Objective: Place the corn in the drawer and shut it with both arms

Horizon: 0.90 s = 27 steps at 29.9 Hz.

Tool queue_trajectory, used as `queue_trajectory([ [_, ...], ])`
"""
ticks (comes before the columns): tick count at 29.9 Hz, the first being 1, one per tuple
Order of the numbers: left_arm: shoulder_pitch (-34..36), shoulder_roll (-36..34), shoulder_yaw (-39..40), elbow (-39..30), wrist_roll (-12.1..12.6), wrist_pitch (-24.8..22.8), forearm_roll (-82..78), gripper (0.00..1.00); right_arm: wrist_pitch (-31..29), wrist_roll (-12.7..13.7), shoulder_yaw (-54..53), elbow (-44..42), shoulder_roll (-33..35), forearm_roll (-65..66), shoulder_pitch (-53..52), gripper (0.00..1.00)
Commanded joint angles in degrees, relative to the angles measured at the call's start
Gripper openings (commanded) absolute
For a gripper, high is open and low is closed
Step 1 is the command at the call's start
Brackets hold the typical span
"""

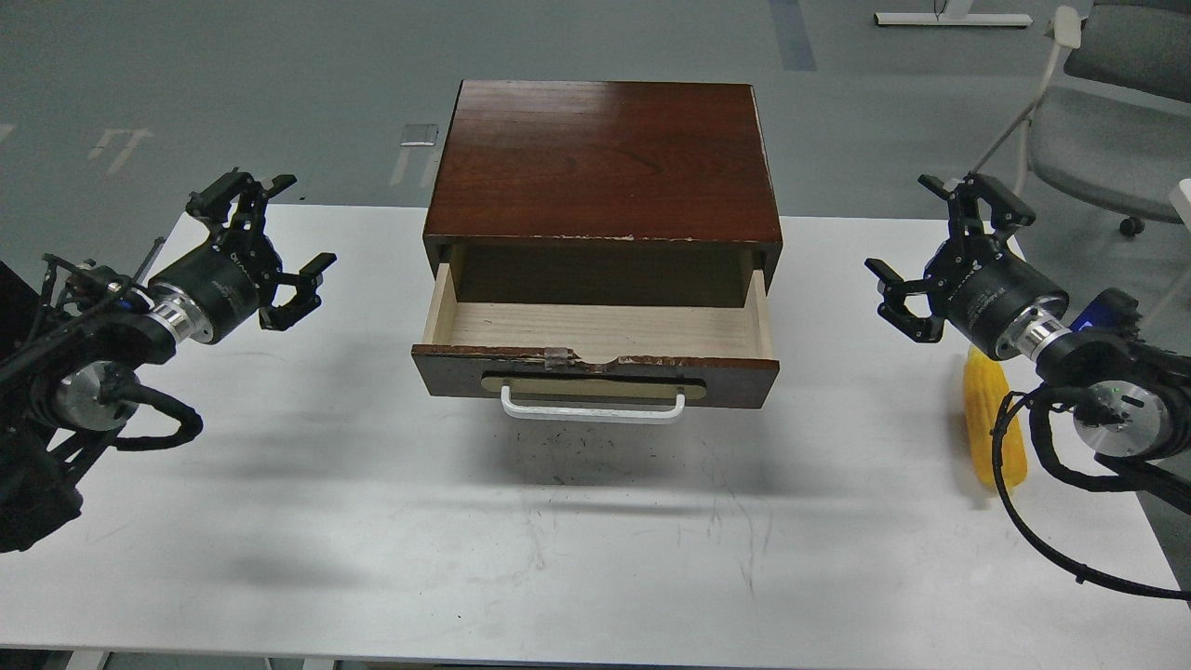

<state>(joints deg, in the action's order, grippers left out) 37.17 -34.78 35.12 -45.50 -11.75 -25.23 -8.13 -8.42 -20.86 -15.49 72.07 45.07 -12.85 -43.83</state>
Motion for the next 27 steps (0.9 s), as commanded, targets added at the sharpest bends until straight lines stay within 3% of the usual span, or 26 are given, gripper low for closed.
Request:
queue_trajectory([
  [1, -0.08, -0.2, -0.22, -0.03, -0.03, -0.25, -0.04, 0.98, 0.07, 0.03, -0.07, -0.08, 0.2, -0.07, -0.64, 1.0],
  [27, -0.08, -3.71, 0.48, -1.0, -0.03, 0.01, 0.04, 0.98, 0.07, -0.14, -0.59, 0.0, 2.75, 0.11, -0.74, 1.0],
])
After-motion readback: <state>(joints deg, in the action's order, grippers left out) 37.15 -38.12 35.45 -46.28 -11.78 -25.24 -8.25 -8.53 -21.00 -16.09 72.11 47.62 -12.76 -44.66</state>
